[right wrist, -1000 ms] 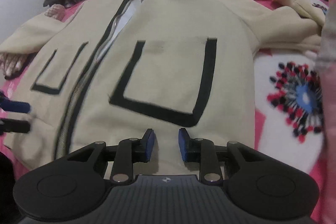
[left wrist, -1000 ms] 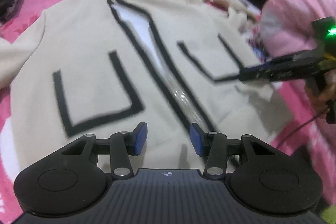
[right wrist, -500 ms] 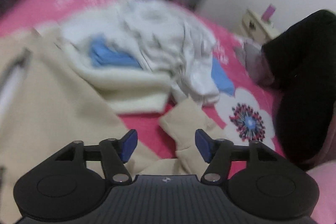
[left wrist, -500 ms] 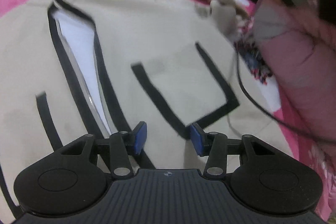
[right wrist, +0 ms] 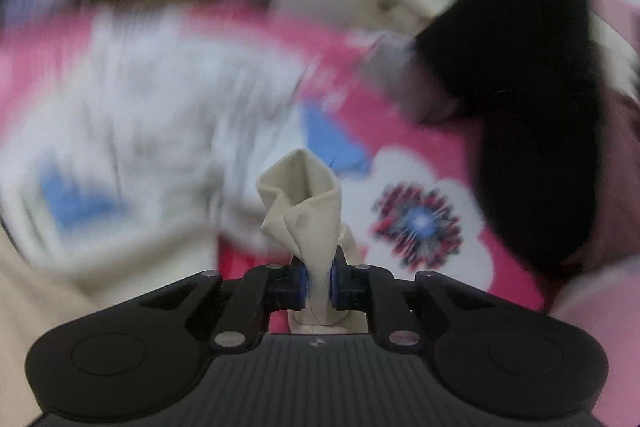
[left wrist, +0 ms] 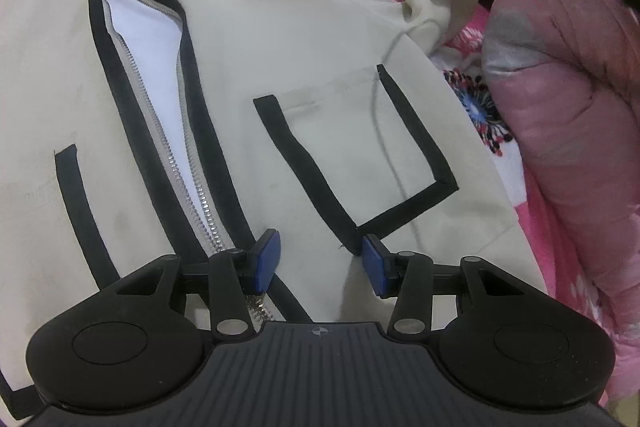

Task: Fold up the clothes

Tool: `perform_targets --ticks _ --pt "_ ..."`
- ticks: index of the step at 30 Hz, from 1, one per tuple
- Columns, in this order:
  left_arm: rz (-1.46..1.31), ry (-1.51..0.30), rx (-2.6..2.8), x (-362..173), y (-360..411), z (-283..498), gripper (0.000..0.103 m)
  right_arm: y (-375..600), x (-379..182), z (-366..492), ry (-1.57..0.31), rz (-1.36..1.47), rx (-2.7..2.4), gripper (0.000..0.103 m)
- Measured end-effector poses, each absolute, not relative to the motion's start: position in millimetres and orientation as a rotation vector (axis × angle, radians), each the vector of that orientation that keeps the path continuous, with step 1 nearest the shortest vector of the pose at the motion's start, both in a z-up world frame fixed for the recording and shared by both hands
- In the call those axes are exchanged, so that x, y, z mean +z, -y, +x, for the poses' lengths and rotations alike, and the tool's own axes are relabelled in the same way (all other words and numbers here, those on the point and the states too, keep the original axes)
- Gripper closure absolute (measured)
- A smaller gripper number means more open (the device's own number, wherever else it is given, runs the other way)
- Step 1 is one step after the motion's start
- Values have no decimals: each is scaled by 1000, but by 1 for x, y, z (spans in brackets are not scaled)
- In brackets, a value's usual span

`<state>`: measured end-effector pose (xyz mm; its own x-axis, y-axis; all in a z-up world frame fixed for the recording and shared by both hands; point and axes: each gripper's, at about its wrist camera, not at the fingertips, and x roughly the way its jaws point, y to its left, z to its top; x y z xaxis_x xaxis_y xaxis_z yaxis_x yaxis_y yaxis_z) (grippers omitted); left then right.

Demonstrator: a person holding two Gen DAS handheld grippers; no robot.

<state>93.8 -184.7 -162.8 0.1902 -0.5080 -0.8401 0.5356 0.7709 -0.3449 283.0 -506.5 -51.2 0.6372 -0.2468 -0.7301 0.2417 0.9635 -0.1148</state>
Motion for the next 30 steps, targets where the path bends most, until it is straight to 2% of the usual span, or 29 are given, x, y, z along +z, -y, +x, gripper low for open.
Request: perform_targets --ticks 5,8,14,19,23,27,30 --pt "13 -1155 -725 -163 184 94 58 528 60 194 -579 212 -144 91" --pt "-2 -1155 -719 -165 185 96 58 528 107 139 -472 271 -52 91" --pt "-85 -1186 -694 -167 178 104 58 519 143 49 -353 331 191 91" --pt "-172 -1186 -593 -143 141 105 58 487 131 58 -403 314 410 90" --pt "-232 -1167 -509 -120 81 89 58 419 104 53 -514 172 652 90" --pt "-302 -1165 -422 -111 30 68 58 336 44 19 -669 -68 828 90" --pt "-324 -1170 -393 -109 12 57 58 284 -34 -19 -812 -358 838 86"
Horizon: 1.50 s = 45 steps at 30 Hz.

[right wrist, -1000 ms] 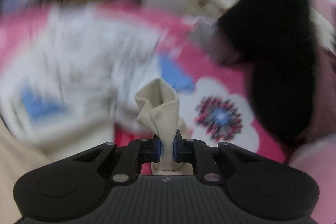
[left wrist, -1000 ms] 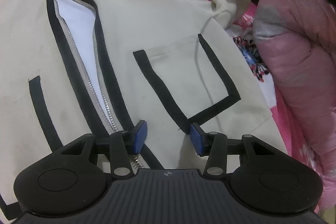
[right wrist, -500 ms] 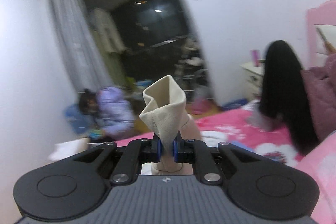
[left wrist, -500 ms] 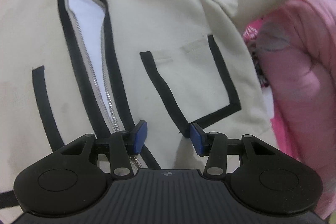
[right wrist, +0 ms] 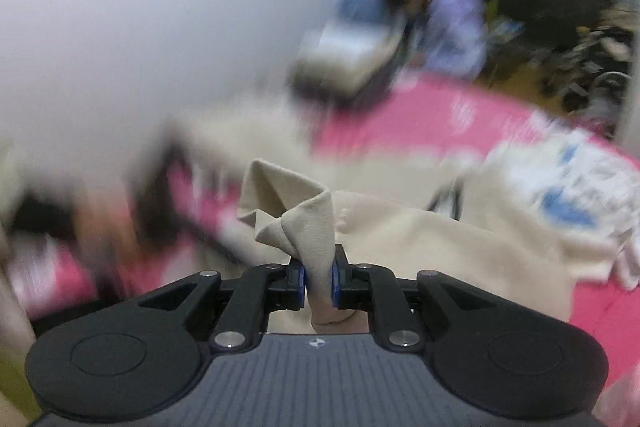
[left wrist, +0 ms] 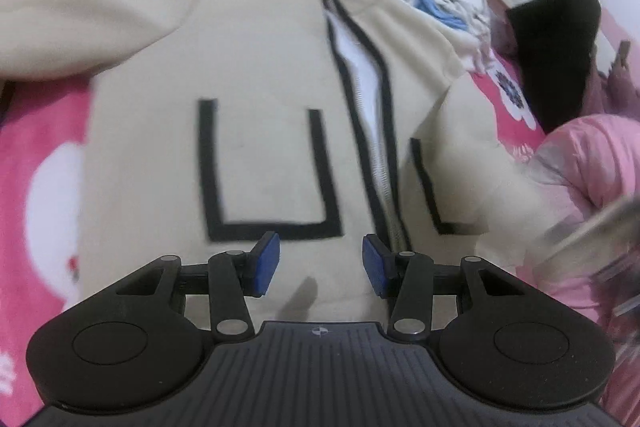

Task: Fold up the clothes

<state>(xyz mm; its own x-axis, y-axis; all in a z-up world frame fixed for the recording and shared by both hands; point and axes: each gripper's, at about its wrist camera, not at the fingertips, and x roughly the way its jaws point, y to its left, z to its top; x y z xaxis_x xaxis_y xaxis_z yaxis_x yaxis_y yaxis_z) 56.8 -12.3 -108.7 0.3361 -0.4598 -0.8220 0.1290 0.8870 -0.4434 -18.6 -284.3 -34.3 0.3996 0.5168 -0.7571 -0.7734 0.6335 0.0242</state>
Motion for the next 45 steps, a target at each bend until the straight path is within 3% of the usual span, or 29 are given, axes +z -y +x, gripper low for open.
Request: perform_targets --ticks 3,5,9,11,15,19,22,24,28,31,36,39,43,45 --pt "-290 -1183 -418 -108 19 49 58 253 -121 -50 -1012 -644 786 72" --pt "-246 -1176 -470 -107 30 44 57 251 -153 -73 -1080 -759 749 68" --pt "-169 -1165 -569 -107 58 41 57 282 -124 -91 -1039 -513 676 41" --pt "-141 -1172 -617 -110 74 42 57 315 -107 -81 -1021 -254 581 36" --pt "-81 -1204 -677 -124 104 43 57 386 -104 -57 -976 326 328 36" --pt "38 -1242 -641 -138 119 43 58 416 -141 -37 -975 695 215 39" --pt "153 -1254 -605 -145 126 42 75 409 -172 -13 -1039 760 191 43" --pt "178 -1256 -562 -146 120 44 76 400 -183 -10 -1103 746 191 46" --pt "108 -1245 -596 -140 101 48 76 391 -177 -19 -1098 703 189 47" --pt "53 -1262 -676 -140 100 50 63 385 -177 -20 -1073 650 148 51" --pt "150 -1270 -681 -155 113 48 62 340 -174 -20 -1105 355 211 51" --pt "148 -1269 -675 -159 120 46 71 347 -160 -21 -1074 371 190 53" --pt "97 -1279 -646 -151 118 45 94 381 -168 -16 -1053 698 159 55" --pt "-97 -1338 -641 -142 107 56 94 389 -177 -14 -1061 814 149 58"
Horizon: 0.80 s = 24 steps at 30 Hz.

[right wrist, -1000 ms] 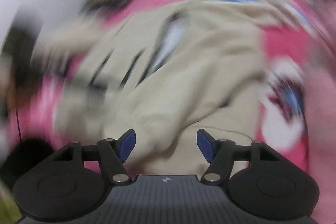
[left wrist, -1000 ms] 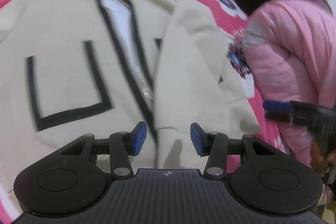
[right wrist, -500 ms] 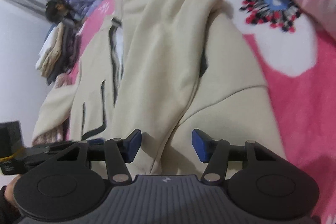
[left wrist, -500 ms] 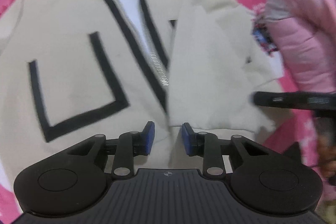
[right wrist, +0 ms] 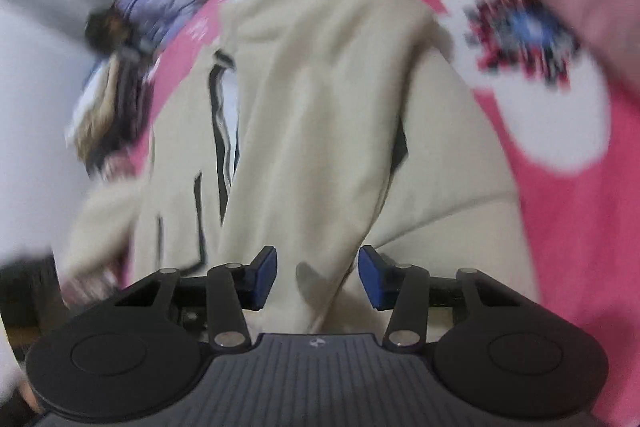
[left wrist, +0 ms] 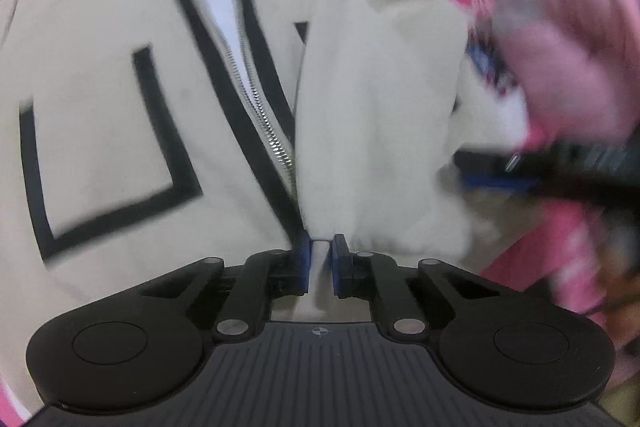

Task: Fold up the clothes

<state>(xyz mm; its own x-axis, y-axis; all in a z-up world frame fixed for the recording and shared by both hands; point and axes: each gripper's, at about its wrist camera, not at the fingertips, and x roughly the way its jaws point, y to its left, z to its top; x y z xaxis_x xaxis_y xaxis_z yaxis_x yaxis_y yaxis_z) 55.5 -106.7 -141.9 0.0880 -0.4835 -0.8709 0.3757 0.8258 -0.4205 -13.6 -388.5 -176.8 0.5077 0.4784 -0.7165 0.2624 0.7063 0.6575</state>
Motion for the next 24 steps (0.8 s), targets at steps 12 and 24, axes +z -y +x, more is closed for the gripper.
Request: perform_targets --ticks 12,24 --pt "-637 -1318 -610 -108 64 82 95 400 -251 -29 -1021 1584 164 43" --pt "-882 -1212 -624 -76 65 83 95 350 -291 -34 -678 2118 289 20"
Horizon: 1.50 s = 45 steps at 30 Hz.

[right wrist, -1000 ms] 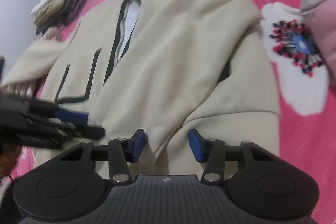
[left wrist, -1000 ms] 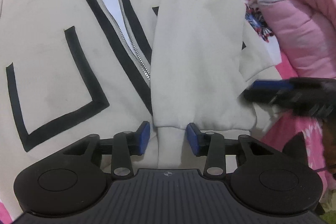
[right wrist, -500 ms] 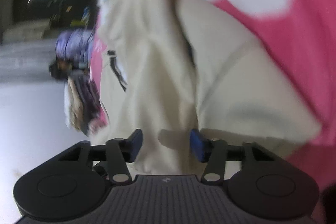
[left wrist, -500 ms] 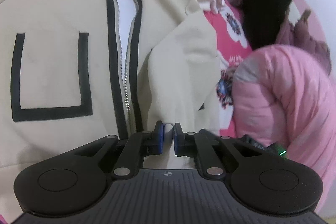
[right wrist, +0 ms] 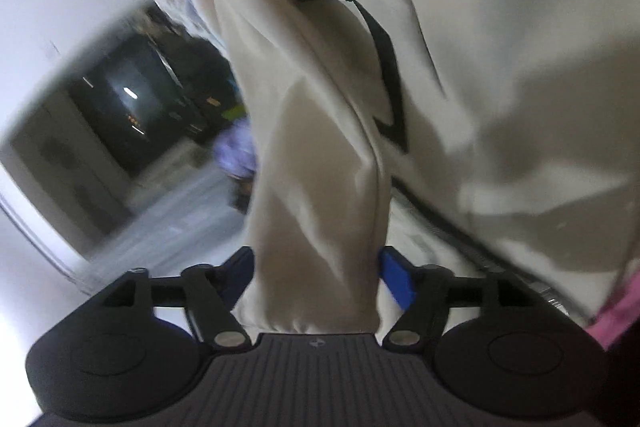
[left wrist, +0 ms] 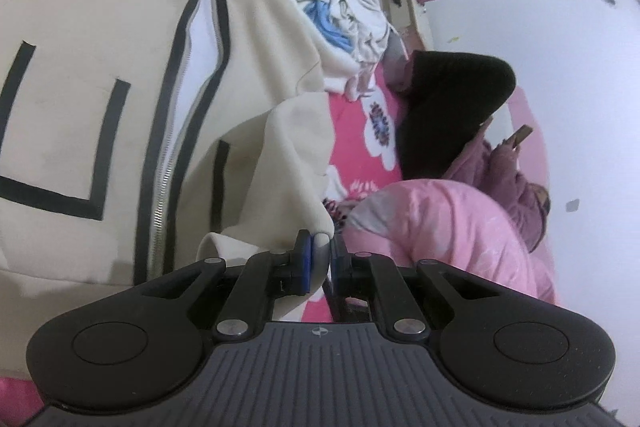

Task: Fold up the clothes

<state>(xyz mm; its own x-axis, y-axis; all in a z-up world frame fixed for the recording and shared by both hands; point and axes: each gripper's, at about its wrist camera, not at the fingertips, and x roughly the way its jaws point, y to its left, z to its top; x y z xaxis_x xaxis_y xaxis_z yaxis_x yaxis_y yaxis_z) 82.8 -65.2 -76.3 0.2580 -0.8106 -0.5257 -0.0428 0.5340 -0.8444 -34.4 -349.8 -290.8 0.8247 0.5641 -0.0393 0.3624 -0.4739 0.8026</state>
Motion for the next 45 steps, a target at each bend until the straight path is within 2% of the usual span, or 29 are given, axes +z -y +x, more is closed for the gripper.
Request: perform_targets --ticks 3,7,9,11,12,13,14,15,16,19,23,26,28,33,36,37,39,40,41,43,45 --pt "-932 -1210 -627 -73 65 83 96 338 -296 -35 -639 2169 279 8" --pt "-981 -1190 -627 -70 62 84 96 320 -293 -26 -576 2236 354 4" --pt "-978 -1180 -616 -69 60 84 95 313 -285 -18 -539 2228 405 5" --pt "-964 -1171 -595 -72 55 83 96 316 -272 -12 -529 2145 418 24" --pt "-955 -1169 -581 -75 52 82 95 322 -265 -10 -538 2081 410 41" --pt "-935 -1172 -562 -79 49 81 95 327 -258 -8 -547 2017 401 53" --pt "-910 -1183 -544 -84 48 80 95 335 -252 -7 -561 1961 375 60" --pt "-883 -1204 -528 -91 49 78 95 345 -247 -5 -578 1908 343 73" --pt "-856 -1225 -512 -98 50 77 95 358 -240 -2 -610 1843 310 79" --pt "-757 -1262 -515 -116 65 68 95 393 -202 25 -699 1580 300 86" --pt "-490 -1311 -545 -148 105 49 95 385 -132 55 -923 874 329 87" --pt "-307 -1329 -571 -171 132 37 95 369 -132 37 -1054 475 264 88" --pt "-224 -1298 -603 -173 143 33 95 365 -140 26 -1109 315 218 88" --pt "-96 -1262 -700 -174 149 31 94 373 -138 -12 -1080 194 196 89" --pt "-55 -1276 -752 -172 145 35 89 371 -152 -15 -1124 148 170 88" --pt "-54 -1287 -767 -170 143 38 84 370 -161 -14 -1151 131 160 84" --pt "-45 -1296 -788 -163 138 44 78 369 -172 -17 -1178 115 150 83" --pt "-29 -1277 -782 -156 136 47 69 370 -173 -19 -1173 119 151 81" --pt "-14 -1252 -780 -148 134 52 64 373 -171 -20 -1172 134 151 78" --pt "-8 -1198 -800 -132 131 67 61 380 -165 -23 -1173 173 151 60" --pt "-9 -1150 -819 -117 134 86 58 391 -151 -28 -1148 211 157 50"
